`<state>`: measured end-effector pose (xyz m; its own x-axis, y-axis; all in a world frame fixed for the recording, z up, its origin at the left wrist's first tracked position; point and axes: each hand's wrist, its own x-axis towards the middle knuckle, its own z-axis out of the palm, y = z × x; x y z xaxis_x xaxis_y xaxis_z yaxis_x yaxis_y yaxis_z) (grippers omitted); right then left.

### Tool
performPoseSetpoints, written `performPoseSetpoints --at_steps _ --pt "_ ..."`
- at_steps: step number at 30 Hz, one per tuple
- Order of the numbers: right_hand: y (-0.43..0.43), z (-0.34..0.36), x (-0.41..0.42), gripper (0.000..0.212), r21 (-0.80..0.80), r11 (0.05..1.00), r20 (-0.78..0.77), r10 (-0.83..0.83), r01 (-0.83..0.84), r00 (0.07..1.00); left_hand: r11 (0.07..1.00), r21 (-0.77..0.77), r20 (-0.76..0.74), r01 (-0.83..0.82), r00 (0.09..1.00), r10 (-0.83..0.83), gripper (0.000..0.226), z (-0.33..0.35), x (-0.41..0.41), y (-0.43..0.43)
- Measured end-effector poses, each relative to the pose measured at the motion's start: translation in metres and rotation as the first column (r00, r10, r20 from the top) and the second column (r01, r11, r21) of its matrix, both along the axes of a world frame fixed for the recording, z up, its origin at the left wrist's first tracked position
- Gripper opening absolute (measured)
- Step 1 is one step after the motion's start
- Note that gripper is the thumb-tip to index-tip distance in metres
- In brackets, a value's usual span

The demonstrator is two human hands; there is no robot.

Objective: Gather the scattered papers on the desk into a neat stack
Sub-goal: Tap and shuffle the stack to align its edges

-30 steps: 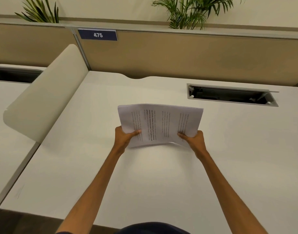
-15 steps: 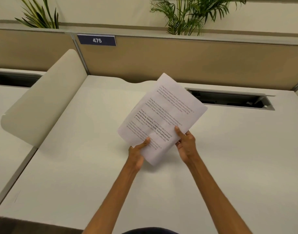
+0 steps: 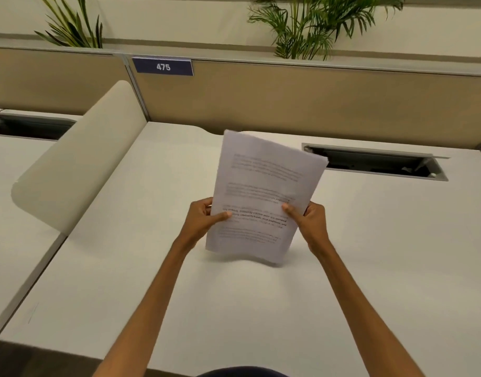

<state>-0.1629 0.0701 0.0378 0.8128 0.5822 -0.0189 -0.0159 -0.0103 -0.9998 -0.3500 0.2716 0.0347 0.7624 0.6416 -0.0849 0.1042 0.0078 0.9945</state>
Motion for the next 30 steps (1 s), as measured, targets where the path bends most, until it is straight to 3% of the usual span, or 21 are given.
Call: performPoseSetpoints --at_steps 4,9,13,16,20,26,30 --pt "0.01 -0.004 -0.017 0.014 -0.048 0.999 0.102 0.007 -0.002 0.995 0.986 0.055 0.09 -0.158 0.984 0.153 0.025 0.009 0.018 -0.016" --pt "0.012 -0.005 -0.023 0.032 0.066 0.998 -0.04 -0.001 0.004 0.999 0.96 0.012 0.205 -0.278 0.941 0.27 0.026 0.015 0.024 -0.028" --pt "0.015 0.0 -0.026 0.043 0.088 0.995 -0.063 -0.035 0.04 0.997 0.954 0.039 0.225 -0.298 0.933 0.282 0.03 0.014 0.027 -0.029" --pt "0.019 0.01 -0.03 0.038 0.152 0.985 -0.042 -0.081 0.086 0.996 0.942 0.062 0.261 -0.33 0.916 0.304 0.035 0.022 0.032 -0.031" --pt "0.03 0.04 -0.03 0.02 0.253 0.951 0.047 -0.196 0.178 0.979 0.912 0.123 0.385 -0.391 0.866 0.319 0.025 0.05 0.042 -0.031" --pt "0.06 0.093 -0.017 0.036 0.296 0.843 0.035 -0.48 0.45 0.877 0.797 0.183 0.415 -0.576 0.78 0.468 0.028 0.09 0.066 -0.029" --pt "0.063 0.086 -0.018 0.031 0.273 0.833 0.067 -0.515 0.481 0.854 0.763 0.161 0.389 -0.626 0.751 0.534 0.024 0.085 0.07 -0.026"
